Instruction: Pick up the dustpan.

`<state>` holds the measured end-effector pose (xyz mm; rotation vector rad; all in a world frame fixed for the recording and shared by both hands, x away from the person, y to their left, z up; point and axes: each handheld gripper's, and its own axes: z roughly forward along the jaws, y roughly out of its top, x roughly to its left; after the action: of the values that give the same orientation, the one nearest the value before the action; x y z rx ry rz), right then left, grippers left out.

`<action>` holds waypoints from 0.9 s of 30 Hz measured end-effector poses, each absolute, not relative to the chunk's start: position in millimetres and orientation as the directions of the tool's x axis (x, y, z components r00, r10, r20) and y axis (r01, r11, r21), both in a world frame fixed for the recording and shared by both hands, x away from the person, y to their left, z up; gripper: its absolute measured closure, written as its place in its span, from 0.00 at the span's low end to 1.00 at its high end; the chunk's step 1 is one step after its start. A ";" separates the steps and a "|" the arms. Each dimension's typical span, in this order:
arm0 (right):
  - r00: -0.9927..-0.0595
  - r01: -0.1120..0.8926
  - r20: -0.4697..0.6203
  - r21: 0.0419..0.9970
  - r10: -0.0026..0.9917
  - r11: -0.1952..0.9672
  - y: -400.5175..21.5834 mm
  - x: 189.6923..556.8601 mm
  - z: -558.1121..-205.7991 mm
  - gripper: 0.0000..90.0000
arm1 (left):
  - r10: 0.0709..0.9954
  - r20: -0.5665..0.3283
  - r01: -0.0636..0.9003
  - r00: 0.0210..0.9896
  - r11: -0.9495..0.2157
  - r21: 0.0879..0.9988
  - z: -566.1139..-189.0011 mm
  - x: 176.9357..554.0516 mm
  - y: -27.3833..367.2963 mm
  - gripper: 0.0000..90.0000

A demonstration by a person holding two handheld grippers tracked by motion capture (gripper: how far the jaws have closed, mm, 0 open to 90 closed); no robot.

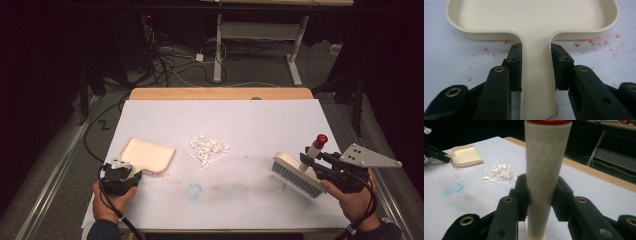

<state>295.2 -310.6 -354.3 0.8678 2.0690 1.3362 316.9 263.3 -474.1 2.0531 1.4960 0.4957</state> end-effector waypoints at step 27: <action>-0.645 0.237 -0.077 0.926 0.760 0.294 -313.0 303.5 -353.9 0.79 | 0.847 0.021 0.685 0.532 -0.444 0.578 -440.7 313.6 277.8 0.70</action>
<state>303.5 -313.0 -353.9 0.8864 2.0536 1.3386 313.6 277.8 -440.7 2.2624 1.2409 0.4206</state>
